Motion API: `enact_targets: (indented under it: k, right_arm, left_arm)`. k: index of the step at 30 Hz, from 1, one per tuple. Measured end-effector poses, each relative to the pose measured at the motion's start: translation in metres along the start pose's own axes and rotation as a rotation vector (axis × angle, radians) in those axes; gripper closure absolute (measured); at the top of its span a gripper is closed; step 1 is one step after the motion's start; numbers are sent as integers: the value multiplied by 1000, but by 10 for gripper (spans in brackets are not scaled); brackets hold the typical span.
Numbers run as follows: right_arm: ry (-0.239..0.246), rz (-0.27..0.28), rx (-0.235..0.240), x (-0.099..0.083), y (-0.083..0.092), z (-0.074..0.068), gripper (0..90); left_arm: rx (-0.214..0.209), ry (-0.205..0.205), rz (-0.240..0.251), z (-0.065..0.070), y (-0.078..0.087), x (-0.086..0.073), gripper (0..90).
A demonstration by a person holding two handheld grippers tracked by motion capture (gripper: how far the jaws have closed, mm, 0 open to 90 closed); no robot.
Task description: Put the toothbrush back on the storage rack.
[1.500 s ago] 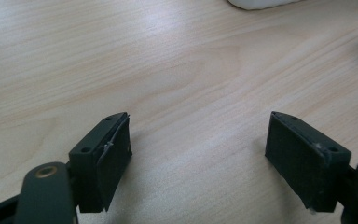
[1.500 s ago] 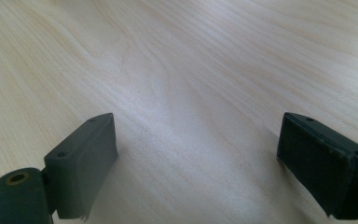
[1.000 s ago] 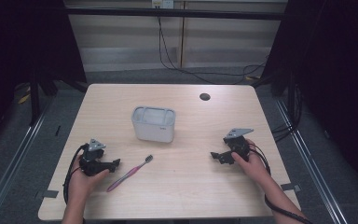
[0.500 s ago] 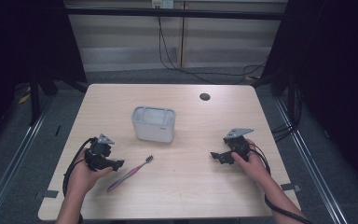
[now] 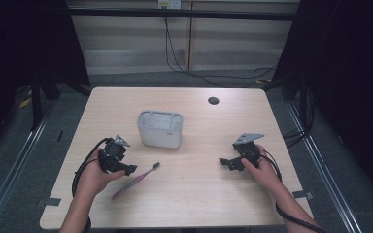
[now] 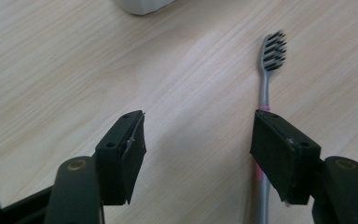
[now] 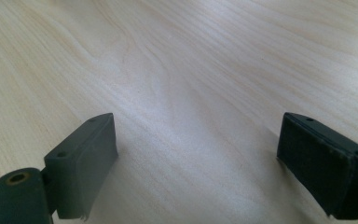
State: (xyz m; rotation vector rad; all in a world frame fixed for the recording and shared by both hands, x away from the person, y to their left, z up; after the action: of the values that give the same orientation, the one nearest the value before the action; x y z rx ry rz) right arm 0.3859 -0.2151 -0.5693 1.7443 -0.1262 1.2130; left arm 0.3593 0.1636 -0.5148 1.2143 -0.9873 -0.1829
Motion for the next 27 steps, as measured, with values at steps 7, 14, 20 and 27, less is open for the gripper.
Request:
enact_targets:
  k: [7,14,20,27]
  right_arm:
    - [0,1,1,0,0,0,112]
    - [0,1,1,0,0,0,112]
    - [0,0,0,0,0,0,112]
    - [0,0,0,0,0,0,112]
  left_arm:
    - [-23,-18,-26,9,-3,7,377]
    - [-51,-24,-76,19,-10,8,437]
    - [-67,-17,-97,27,-15,9,484]
    - [-85,-26,-123,32,-21,8,522]
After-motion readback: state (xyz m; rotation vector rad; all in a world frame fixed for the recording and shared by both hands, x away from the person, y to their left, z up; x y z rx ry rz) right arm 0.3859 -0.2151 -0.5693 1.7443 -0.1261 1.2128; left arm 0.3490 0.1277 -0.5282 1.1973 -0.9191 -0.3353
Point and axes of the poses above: each handheld gripper's, and its own axes: y roughly backward along the jaws, x roughly out of its top, z roughly to its right, the point moved 8 cm from there along -y, roughly forward along the jaws, and after that the axes turned 4 degrees about z, right-handed, at the moved point
